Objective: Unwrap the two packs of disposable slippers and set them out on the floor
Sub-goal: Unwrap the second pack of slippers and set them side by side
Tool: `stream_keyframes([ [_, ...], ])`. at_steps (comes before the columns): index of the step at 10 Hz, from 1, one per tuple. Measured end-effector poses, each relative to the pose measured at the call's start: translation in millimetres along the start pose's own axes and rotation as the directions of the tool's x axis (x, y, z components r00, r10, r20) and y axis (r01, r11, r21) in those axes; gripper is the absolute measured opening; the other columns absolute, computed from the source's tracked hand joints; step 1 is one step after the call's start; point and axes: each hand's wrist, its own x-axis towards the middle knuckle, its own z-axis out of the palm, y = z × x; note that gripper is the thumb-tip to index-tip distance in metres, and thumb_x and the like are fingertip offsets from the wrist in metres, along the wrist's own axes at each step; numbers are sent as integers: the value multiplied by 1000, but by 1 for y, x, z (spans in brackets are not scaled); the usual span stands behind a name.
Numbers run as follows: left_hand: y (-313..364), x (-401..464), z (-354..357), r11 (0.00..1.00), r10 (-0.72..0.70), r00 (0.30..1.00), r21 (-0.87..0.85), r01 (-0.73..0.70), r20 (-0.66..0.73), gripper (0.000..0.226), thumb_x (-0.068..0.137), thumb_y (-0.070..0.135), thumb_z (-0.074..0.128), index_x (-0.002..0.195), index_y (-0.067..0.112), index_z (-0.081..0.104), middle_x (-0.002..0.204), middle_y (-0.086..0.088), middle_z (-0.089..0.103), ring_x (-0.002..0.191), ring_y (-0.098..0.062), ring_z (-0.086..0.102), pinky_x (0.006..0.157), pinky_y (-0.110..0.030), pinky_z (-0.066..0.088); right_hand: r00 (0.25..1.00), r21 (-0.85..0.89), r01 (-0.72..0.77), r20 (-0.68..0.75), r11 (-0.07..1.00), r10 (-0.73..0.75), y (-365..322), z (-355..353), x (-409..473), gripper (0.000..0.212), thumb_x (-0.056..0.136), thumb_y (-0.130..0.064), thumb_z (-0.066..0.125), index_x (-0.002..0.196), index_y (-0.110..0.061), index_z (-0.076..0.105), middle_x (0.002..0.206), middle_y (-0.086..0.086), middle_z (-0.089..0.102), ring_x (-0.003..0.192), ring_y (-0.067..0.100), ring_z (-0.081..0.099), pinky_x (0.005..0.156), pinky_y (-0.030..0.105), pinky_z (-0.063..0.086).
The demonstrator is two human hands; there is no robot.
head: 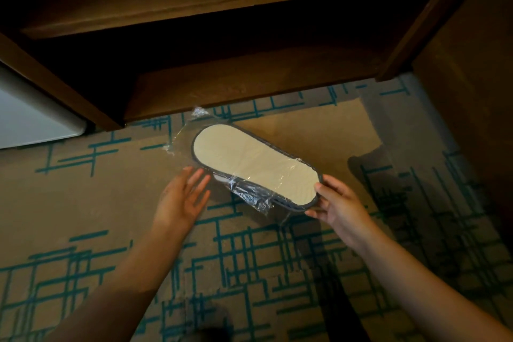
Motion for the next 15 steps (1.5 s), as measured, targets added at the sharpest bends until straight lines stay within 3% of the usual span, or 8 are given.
stream_keyframes([
  [6, 9, 8, -34, 974, 217, 935, 130, -187, -279, 22, 91, 2, 46, 75, 16, 50, 61, 2, 49, 40, 5, 55, 41, -4, 41, 999, 232, -44, 5, 972, 44, 0, -33, 13, 19, 92, -10, 47, 109, -9, 55, 96, 8, 60, 85, 20, 59, 47, 23, 55],
  [9, 3, 0, -102, 937, 323, 884, 247, -247, -339, 62, 82, 52, 29, 94, -2, 54, 94, -27, 61, 82, 20, 50, 76, -15, 38, 1000, 335, -9, 30, 942, -1, 2, -51, 18, 76, 14, -29, 95, 83, -15, 68, 73, 3, 74, 64, 15, 71, 49, 22, 56],
  [10, 8, 11, -107, 964, 137, 869, -139, -229, -476, 39, 93, 29, 47, 126, 8, 49, 127, -18, 55, 124, -10, 51, 88, -15, 43, 1000, 356, -8, 4, 934, 7, -3, -48, 17, 48, 46, -26, 83, 88, -16, 62, 76, 3, 71, 74, 18, 63, 45, 19, 52],
  [11, 8, 18, -107, 991, 54, 871, -79, -105, -488, 28, 92, 16, 49, 119, 17, 54, 103, -2, 60, 96, -11, 63, 75, -18, 54, 1000, 348, 7, -13, 938, -2, -5, -50, 20, 14, 77, -21, 62, 90, -16, 60, 82, 4, 66, 77, 17, 58, 45, 18, 52],
  [12, 10, 15, -107, 972, 140, 785, 236, 9, -603, 16, 88, 24, 55, 79, 11, 55, 61, -3, 60, 49, -11, 58, 33, -14, 42, 1000, 297, -8, 27, 955, 0, -5, -49, 21, 51, 49, -29, 83, 93, -16, 61, 90, 4, 63, 77, 16, 62, 48, 20, 53],
  [13, -1, 1, -95, 776, 509, 658, 626, -74, -554, 29, 80, 23, 63, 96, 0, 56, 89, -25, 64, 82, -37, 61, 69, -40, 53, 1000, 262, -22, 20, 965, 17, -3, -50, 25, 88, 14, -33, 94, 95, -16, 64, 88, 4, 68, 83, 18, 62, 51, 22, 56],
  [14, 5, -9, -72, 84, 759, 633, 940, -330, 154, 75, 69, 18, 75, 133, 13, 37, 137, -20, 40, 129, -36, 37, 107, -51, 36, 998, 271, -56, 46, 961, 45, -2, -52, 24, 39, 61, -25, 81, 94, -16, 63, 92, 5, 66, 85, 19, 60, 50, 21, 56],
  [15, 8, -5, -53, -504, 527, 507, 731, -460, 682, 96, 64, 29, 78, 143, 23, 24, 151, -16, 18, 144, -30, 5, 113, -59, 19, 995, 238, -58, 91, 970, 37, -1, -52, 27, 59, 40, -28, 90, 92, -17, 64, 84, 4, 71, 75, 16, 68, 51, 21, 56],
])
